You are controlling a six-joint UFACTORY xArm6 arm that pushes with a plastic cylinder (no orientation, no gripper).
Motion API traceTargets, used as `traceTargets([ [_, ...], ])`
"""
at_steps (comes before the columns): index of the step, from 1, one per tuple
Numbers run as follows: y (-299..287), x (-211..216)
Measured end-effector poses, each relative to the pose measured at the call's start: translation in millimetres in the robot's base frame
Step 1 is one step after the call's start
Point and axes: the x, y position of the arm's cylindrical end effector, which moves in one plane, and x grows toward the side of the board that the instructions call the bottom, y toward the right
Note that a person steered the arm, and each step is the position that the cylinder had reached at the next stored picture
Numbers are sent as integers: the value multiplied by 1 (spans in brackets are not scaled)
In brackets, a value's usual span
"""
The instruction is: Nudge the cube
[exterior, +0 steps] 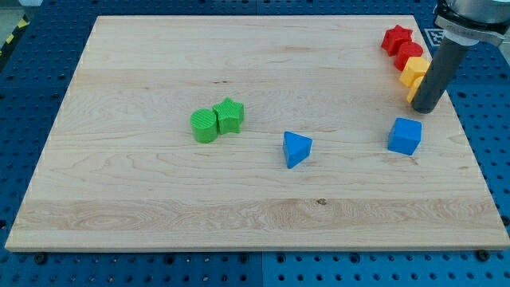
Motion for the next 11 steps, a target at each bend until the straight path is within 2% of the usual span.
traceTargets([
  [6,-76,0],
  [10,-75,71],
  [11,-61,72],
])
